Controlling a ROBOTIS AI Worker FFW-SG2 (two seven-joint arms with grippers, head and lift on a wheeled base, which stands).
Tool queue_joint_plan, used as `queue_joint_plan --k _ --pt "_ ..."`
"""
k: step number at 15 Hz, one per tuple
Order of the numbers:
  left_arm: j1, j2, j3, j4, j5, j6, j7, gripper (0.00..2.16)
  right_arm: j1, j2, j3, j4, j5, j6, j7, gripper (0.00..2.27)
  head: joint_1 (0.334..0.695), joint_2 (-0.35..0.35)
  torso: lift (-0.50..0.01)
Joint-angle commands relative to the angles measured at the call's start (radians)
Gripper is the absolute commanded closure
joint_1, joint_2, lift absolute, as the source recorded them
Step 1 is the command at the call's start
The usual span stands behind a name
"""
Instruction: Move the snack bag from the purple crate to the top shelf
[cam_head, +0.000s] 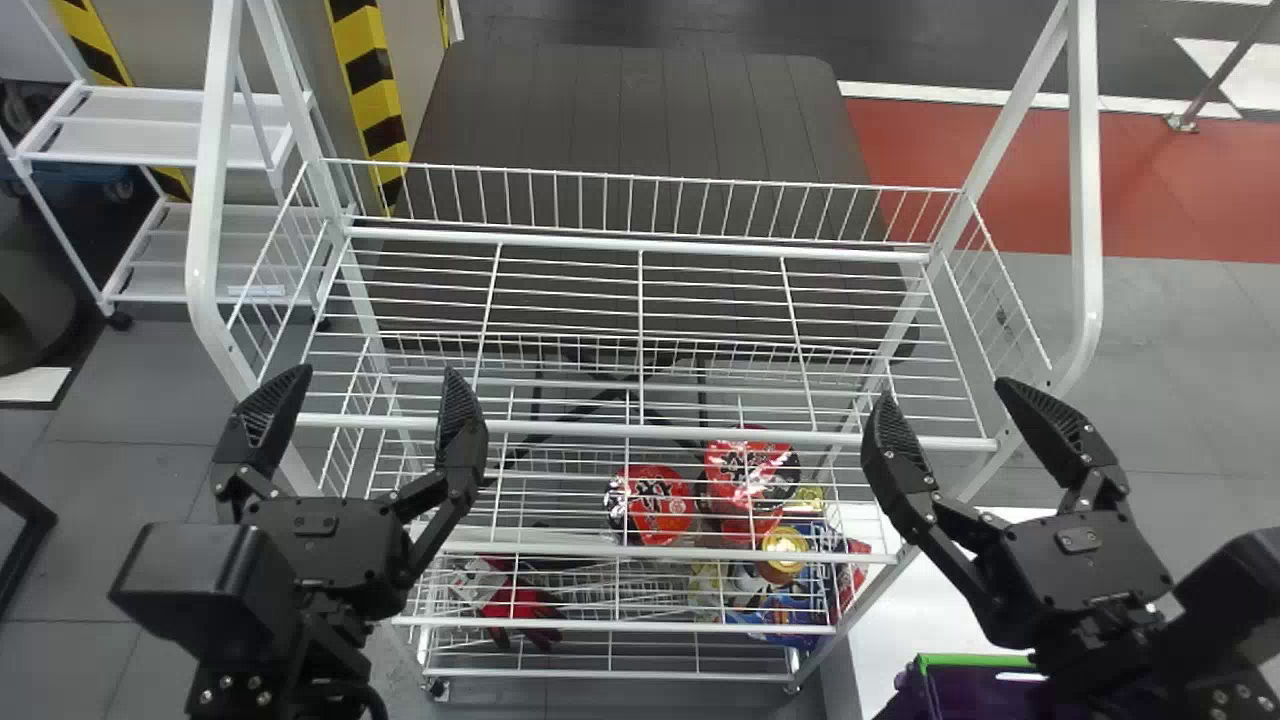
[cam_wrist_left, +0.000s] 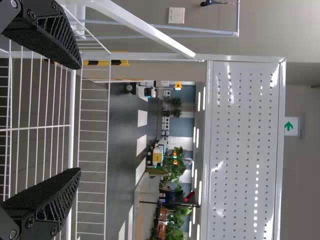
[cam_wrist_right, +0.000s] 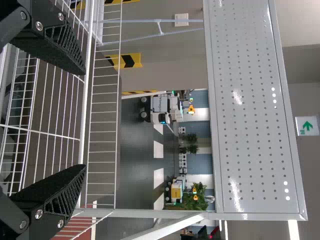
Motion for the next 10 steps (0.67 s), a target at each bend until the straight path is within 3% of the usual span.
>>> queue_joint_plan --k 1,10 --pt "0.003 0.001 0.000 -0.001 -0.003 0.000 -0.001 0.08 0.009 0.000 -0.001 -0.001 0.000 -0.027 0.000 0.16 0.695 -0.075 -0.001" --pt "0.018 0.001 0.000 -0.010 -0.017 -0.007 0.005 0.08 0.040 0.003 -0.024 -0.053 -0.001 0.037 -0.009 0.17 0.695 -0.076 -0.001"
